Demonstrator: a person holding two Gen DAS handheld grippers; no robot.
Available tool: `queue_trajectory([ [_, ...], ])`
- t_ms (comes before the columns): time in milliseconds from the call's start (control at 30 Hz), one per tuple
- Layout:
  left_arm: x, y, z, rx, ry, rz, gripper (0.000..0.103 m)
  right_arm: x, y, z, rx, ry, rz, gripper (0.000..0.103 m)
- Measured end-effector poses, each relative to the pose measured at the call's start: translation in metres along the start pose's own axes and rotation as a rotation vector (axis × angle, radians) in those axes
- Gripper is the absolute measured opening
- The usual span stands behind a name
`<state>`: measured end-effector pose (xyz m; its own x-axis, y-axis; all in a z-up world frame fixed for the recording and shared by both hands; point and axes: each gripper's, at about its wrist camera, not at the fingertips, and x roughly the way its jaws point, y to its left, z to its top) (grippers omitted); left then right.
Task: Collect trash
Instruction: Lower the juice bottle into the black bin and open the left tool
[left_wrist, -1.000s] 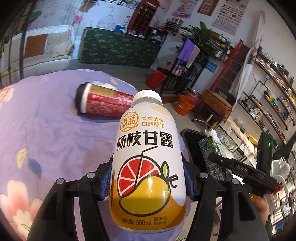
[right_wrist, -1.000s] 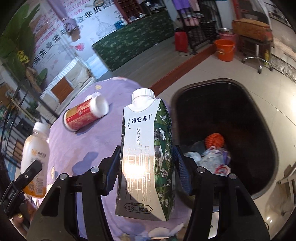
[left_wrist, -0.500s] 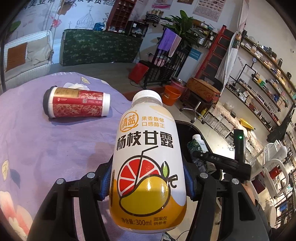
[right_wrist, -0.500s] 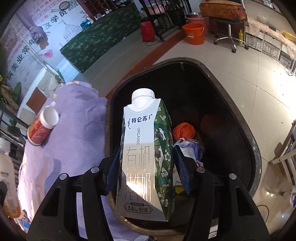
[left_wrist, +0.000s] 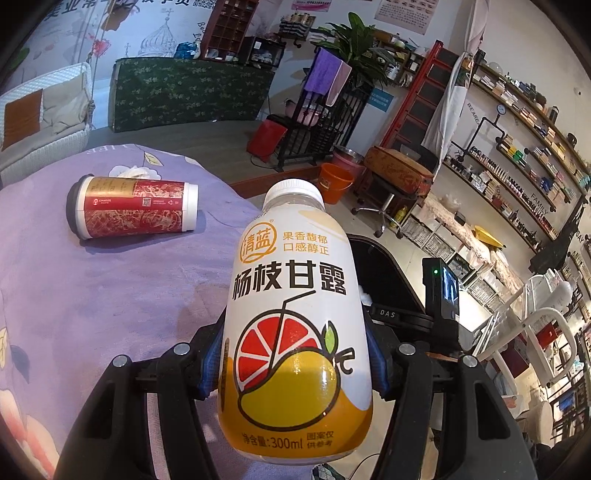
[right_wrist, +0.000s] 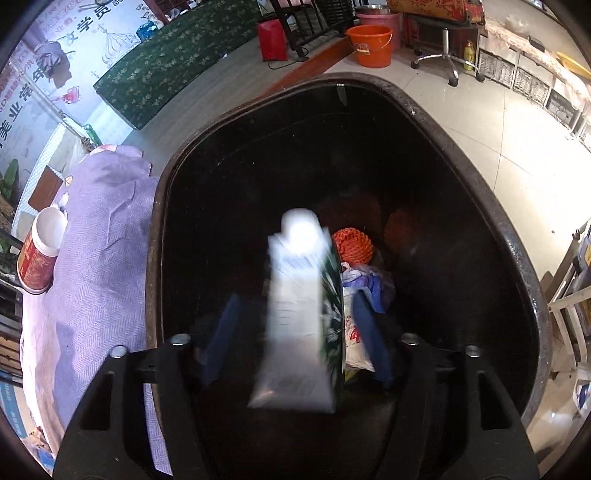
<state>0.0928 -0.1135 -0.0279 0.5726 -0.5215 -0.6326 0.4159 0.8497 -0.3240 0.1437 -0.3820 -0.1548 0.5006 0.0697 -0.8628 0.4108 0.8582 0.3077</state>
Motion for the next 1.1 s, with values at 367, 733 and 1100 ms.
queue_trajectory([
  [367,0.017,-0.018,0.005,0.028,0.038,-0.054,0.060,-0.042,-0.002,-0.010,0.005,-0.104,-0.028,0.072],
  [733,0.084,-0.075,0.003,0.121,0.181,-0.147,0.060,-0.091,-0.041,-0.005,0.082,-0.207,-0.057,0.077],
  [1100,0.130,-0.103,0.002,0.214,0.254,-0.105,0.060,-0.099,-0.077,-0.011,0.146,-0.222,-0.095,0.080],
])
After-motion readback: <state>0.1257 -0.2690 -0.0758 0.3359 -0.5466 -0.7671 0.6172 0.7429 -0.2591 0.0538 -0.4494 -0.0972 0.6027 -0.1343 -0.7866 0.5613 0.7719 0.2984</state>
